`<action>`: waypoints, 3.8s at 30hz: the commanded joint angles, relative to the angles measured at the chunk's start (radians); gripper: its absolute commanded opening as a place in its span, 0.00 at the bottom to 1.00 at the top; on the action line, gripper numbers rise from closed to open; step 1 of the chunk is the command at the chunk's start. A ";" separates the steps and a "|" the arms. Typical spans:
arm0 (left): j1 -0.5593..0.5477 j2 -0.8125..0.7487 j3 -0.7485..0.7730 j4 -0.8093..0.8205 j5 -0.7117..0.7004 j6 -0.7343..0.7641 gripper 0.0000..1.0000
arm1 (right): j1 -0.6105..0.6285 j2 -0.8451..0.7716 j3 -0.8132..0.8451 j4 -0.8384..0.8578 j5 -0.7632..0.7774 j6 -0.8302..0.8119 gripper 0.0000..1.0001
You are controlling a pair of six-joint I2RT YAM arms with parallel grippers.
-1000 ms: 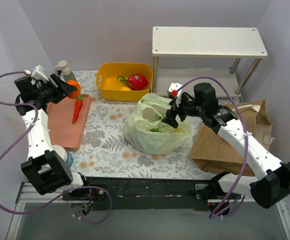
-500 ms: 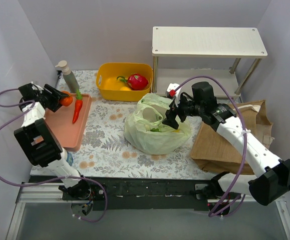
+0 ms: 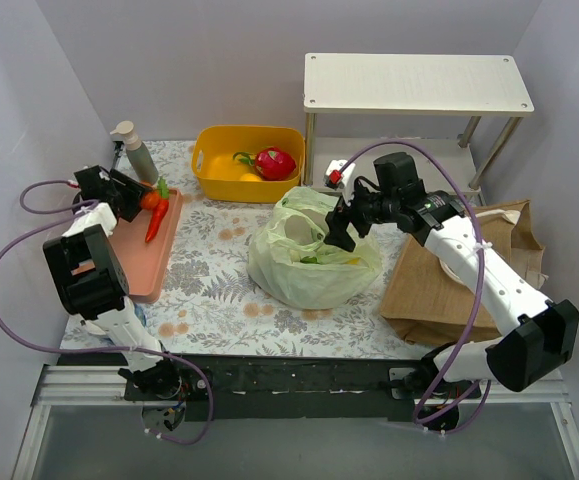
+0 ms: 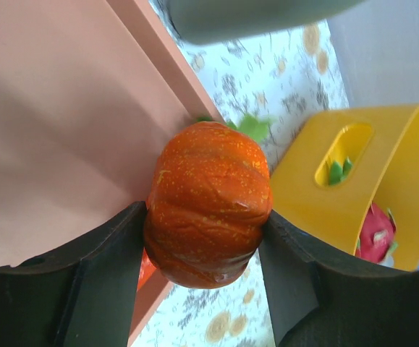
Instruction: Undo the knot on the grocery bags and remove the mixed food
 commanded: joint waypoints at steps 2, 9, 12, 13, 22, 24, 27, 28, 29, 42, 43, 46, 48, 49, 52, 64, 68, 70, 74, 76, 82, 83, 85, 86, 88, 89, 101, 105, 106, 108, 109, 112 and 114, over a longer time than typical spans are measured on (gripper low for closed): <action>-0.001 -0.032 0.002 0.048 -0.210 -0.072 0.03 | -0.003 0.013 0.067 -0.042 0.026 -0.038 0.92; -0.001 -0.005 0.015 0.010 -0.243 -0.101 0.23 | -0.003 0.016 0.044 -0.019 -0.002 -0.030 0.92; -0.003 -0.006 -0.008 -0.010 -0.273 -0.095 0.36 | -0.003 0.016 0.045 -0.021 -0.005 -0.030 0.92; -0.001 -0.009 -0.020 -0.021 -0.281 -0.097 0.38 | -0.003 0.016 0.047 -0.025 -0.006 -0.031 0.92; -0.001 -0.129 -0.070 -0.163 -0.349 -0.043 0.98 | -0.003 -0.031 0.018 -0.024 -0.028 -0.033 0.92; -0.001 -0.153 -0.070 -0.208 -0.364 -0.024 0.98 | -0.002 -0.044 0.004 -0.013 -0.030 -0.030 0.92; -0.003 -0.202 -0.047 -0.272 -0.382 0.021 0.98 | -0.002 -0.054 -0.001 -0.007 -0.030 -0.030 0.92; -0.001 -0.215 -0.039 -0.307 -0.392 0.040 0.98 | -0.003 -0.058 0.001 -0.007 -0.030 -0.030 0.92; -0.003 -0.247 -0.034 -0.323 -0.419 0.045 0.98 | -0.003 -0.061 0.001 -0.007 -0.025 -0.030 0.93; -0.084 -0.368 -0.028 -0.279 0.061 0.296 0.98 | -0.002 -0.150 -0.080 -0.014 0.026 -0.070 0.88; -0.133 -0.379 0.001 -0.262 0.125 0.387 0.98 | -0.002 -0.154 -0.090 -0.010 0.036 -0.073 0.85; -0.327 -0.409 0.032 -0.227 0.310 0.535 0.98 | -0.002 -0.171 -0.149 0.027 0.050 -0.081 0.73; -0.456 -0.427 0.033 -0.199 0.466 0.615 0.98 | -0.002 -0.179 -0.197 0.085 0.056 -0.087 0.63; -0.496 -0.425 0.038 -0.196 0.487 0.640 0.98 | -0.002 -0.177 -0.206 0.104 0.052 -0.093 0.59; -0.642 -0.375 0.093 -0.257 0.495 0.742 0.98 | 0.001 -0.142 -0.249 0.189 0.059 -0.090 0.45; -0.917 -0.271 0.052 -0.298 0.052 0.913 0.98 | 0.334 -0.203 -0.623 0.294 0.133 -0.105 0.43; -0.915 -0.359 -0.059 -0.337 0.055 0.986 0.44 | 0.334 -0.317 -0.784 0.282 0.128 -0.149 0.46; -0.915 -0.409 -0.134 -0.366 0.075 1.020 0.06 | 0.331 -0.346 -0.811 0.294 0.138 -0.171 0.53; -0.915 -0.476 -0.209 -0.400 0.075 1.037 0.00 | 0.290 -0.357 -0.753 0.305 0.174 -0.205 0.53; -0.915 -0.500 -0.215 -0.403 0.079 1.045 0.00 | 0.270 -0.348 -0.677 0.305 0.200 -0.238 0.53; -0.915 -0.488 -0.176 -0.410 0.112 1.072 0.00 | 0.268 -0.193 -0.512 0.367 0.112 -0.311 0.51; -0.915 -0.477 -0.172 -0.407 0.115 1.075 0.00 | 0.268 -0.170 -0.501 0.386 0.101 -0.311 0.51; -0.915 -0.470 -0.163 -0.395 0.116 1.080 0.00 | 0.268 -0.115 -0.498 0.443 0.084 -0.349 0.52; -0.914 -0.466 -0.160 -0.390 0.116 1.079 0.00 | 0.268 -0.096 -0.498 0.456 0.078 -0.367 0.52; -0.909 -0.457 -0.151 -0.386 0.112 1.083 0.00 | 0.268 -0.041 -0.496 0.486 0.070 -0.416 0.55; -0.906 -0.456 -0.148 -0.378 0.112 1.083 0.00 | 0.268 -0.021 -0.496 0.496 0.070 -0.426 0.56; -0.819 -0.430 -0.117 -0.380 0.237 1.151 0.00 | 0.250 0.206 -0.450 0.677 0.113 -0.392 0.72; -0.816 -0.427 -0.128 -0.378 0.259 1.167 0.00 | 0.242 0.281 -0.407 0.691 0.115 -0.392 0.72; -0.814 -0.425 -0.126 -0.378 0.262 1.171 0.00 | 0.238 0.295 -0.397 0.697 0.116 -0.384 0.72; -0.814 -0.423 -0.130 -0.378 0.271 1.177 0.00 | 0.224 0.330 -0.360 0.703 0.113 -0.364 0.72; -0.814 -0.423 -0.131 -0.378 0.274 1.181 0.00 | 0.219 0.341 -0.347 0.703 0.112 -0.360 0.71; -0.814 -0.425 -0.134 -0.380 0.279 1.189 0.00 | 0.202 0.398 -0.298 0.690 0.121 -0.366 0.72; -0.813 -0.425 -0.136 -0.372 0.273 1.189 0.00 | 0.195 0.438 -0.285 0.665 0.107 -0.392 0.69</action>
